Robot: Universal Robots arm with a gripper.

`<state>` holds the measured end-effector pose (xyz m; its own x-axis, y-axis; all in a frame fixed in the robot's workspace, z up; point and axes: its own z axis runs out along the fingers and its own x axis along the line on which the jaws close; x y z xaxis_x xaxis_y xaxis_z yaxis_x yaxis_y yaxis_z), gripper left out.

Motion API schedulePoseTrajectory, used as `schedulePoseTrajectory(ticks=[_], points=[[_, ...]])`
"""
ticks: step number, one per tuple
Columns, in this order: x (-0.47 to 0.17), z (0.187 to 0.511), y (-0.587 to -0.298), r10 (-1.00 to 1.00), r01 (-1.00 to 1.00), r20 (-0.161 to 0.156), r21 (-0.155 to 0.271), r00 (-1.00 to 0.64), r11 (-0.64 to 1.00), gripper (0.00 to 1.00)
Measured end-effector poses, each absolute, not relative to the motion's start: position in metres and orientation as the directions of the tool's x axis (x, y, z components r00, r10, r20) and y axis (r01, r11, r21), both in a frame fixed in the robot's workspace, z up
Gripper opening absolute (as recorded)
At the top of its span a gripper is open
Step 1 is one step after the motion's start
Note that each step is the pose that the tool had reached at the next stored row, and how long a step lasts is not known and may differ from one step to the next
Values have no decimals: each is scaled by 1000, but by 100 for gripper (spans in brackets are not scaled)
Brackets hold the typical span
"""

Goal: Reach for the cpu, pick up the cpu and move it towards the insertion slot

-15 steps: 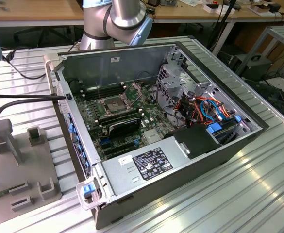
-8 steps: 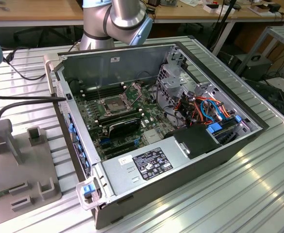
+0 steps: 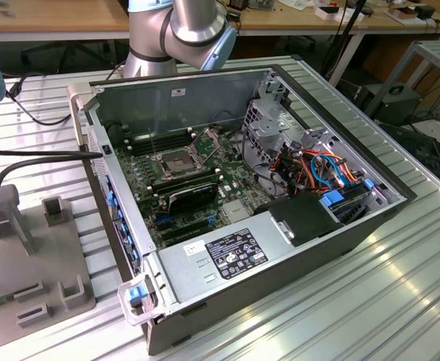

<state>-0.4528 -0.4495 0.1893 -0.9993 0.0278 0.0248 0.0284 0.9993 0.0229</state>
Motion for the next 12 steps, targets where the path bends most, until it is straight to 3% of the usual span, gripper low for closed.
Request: schedulePoseTrajectory(ticks=[2,3,12], points=[[-453,189,-450,28,28,25,23,-999,999,65],[-453,189,-450,28,28,25,23,-999,999,58],[-452,189,-450,28,28,25,23,-999,999,55]])
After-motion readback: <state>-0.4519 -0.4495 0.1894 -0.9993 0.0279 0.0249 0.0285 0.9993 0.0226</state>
